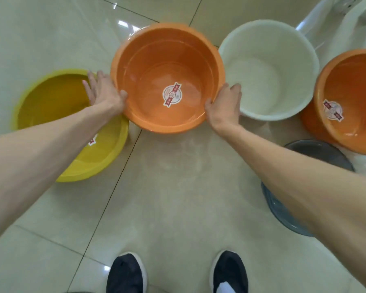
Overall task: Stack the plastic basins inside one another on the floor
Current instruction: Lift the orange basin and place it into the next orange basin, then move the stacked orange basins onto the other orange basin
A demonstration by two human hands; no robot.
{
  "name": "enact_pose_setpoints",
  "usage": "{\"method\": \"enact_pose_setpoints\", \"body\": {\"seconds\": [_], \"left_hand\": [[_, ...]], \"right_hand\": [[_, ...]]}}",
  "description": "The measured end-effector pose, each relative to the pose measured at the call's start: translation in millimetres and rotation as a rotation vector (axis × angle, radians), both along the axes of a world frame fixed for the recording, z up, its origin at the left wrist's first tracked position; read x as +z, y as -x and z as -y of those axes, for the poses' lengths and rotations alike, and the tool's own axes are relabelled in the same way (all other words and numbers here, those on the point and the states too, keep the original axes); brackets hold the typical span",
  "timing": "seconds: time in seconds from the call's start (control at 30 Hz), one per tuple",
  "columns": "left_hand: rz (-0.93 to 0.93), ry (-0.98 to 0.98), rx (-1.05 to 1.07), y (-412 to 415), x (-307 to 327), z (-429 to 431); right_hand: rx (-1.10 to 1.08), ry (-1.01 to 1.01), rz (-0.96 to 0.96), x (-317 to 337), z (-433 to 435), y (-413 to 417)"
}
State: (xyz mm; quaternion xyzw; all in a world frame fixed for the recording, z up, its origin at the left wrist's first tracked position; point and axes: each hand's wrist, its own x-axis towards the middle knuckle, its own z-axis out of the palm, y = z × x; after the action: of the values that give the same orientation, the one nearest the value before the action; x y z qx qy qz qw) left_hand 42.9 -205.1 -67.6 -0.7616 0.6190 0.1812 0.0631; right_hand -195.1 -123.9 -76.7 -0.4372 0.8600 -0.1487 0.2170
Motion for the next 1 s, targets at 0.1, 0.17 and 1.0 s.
{"method": "enact_pose_setpoints", "body": {"seconds": [0.1,0.17,1.0], "left_hand": [[0.116,0.081,-0.176,0.1,1.4,-39.3],[0.150,0.088,-0.252,2.4,2.9,-71.3],[-0.508,-0.018,0.374,100.3,-24.1,-245.3]], "right_hand": [[-0.048,0.022,0.013,4.3,-62.9,-13.8],[-0.062,-0.030,0.027,8.5,-103.8,-15.3],[0.038,-0.231,-0.399,35.0,-108.8,247.1]]}}
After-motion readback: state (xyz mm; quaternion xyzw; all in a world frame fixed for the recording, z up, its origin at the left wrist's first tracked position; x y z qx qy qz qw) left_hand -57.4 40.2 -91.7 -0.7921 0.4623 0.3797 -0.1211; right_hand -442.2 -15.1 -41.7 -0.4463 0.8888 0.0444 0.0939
